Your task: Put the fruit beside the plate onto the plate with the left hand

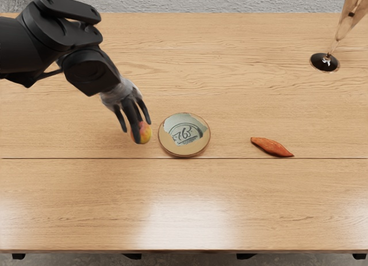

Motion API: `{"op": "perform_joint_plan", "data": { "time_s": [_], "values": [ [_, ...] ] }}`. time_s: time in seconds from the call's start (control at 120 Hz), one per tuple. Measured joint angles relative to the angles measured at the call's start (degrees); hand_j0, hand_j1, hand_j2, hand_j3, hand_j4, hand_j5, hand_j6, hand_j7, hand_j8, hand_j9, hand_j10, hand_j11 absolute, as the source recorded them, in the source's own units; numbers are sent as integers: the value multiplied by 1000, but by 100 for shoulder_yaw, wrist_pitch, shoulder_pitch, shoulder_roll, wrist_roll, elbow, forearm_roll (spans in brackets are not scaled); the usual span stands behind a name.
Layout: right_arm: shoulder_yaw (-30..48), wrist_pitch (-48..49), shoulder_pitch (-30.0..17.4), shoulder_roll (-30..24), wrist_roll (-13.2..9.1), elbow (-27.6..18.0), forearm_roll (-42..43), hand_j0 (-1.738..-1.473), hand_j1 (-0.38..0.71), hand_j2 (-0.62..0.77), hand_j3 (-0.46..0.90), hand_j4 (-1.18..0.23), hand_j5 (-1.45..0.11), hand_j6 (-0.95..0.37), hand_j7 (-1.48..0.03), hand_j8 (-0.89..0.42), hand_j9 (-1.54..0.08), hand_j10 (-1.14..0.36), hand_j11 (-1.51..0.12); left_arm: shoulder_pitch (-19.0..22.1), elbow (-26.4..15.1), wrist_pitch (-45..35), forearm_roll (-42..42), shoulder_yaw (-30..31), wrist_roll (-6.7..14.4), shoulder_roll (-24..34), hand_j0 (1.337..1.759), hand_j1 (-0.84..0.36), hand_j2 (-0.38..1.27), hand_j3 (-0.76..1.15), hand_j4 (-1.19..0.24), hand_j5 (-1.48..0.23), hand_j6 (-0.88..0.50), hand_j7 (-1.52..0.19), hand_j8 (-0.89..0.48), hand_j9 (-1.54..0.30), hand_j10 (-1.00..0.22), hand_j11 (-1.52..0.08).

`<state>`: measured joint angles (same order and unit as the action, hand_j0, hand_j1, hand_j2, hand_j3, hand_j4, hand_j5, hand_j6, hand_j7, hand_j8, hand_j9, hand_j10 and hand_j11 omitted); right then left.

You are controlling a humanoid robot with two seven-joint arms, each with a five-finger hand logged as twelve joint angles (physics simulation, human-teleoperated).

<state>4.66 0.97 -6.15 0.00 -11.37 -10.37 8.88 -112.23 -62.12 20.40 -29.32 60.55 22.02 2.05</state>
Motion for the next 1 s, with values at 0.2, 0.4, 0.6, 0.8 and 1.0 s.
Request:
{"op": "perform_joint_plan", "data": {
  "time_s": [0.2, 0.4, 0.6, 0.8, 1.0],
  "values": [
    [0, 0, 0, 0, -2, 0, 0, -1658, -322, -5, 0, -22, -29, -22, -29, -22, -29, -22, -29, 85, 338, 444, -56, -236, -564, -120, 1655, -530, 879, 0, -790, -1156, -370, -1120, -466, -1099, -829, -1100],
    [0, 0, 0, 0, -1, 0, 0, -1658, -322, -5, 0, -22, -29, -22, -29, -22, -29, -22, -29, 282, 729, 306, 13, -423, -718, -205, 1656, -132, 431, 0, -427, -615, -225, -598, -266, -588, -444, -589],
    [0, 0, 0, 0, -1, 0, 0, -1658, -322, -4, 0, -22, -29, -22, -29, -22, -29, -22, -29, 263, 800, 254, 40, -458, -741, -205, 1657, 162, 163, 0, -166, -238, -90, -232, -106, -228, -173, -228],
    [-1, 1, 0, 0, -2, 0, 0, -1658, -323, -4, 0, -23, -29, -23, -29, -23, -29, -23, -29, 982, 737, 970, 47, -275, -718, 1194, 1658, 278, 61, 0, -63, -90, -35, -87, -40, -86, -65, -86],
    [0, 0, 0, 0, -1, 0, 1, -1658, -322, -4, 0, -22, -29, -22, -29, -22, -29, -22, -29, 1659, 748, 1390, 109, -609, -738, 4066, 1658, 323, 23, 0, -23, -34, -13, -33, -15, -32, -24, -32]
  ]
}}
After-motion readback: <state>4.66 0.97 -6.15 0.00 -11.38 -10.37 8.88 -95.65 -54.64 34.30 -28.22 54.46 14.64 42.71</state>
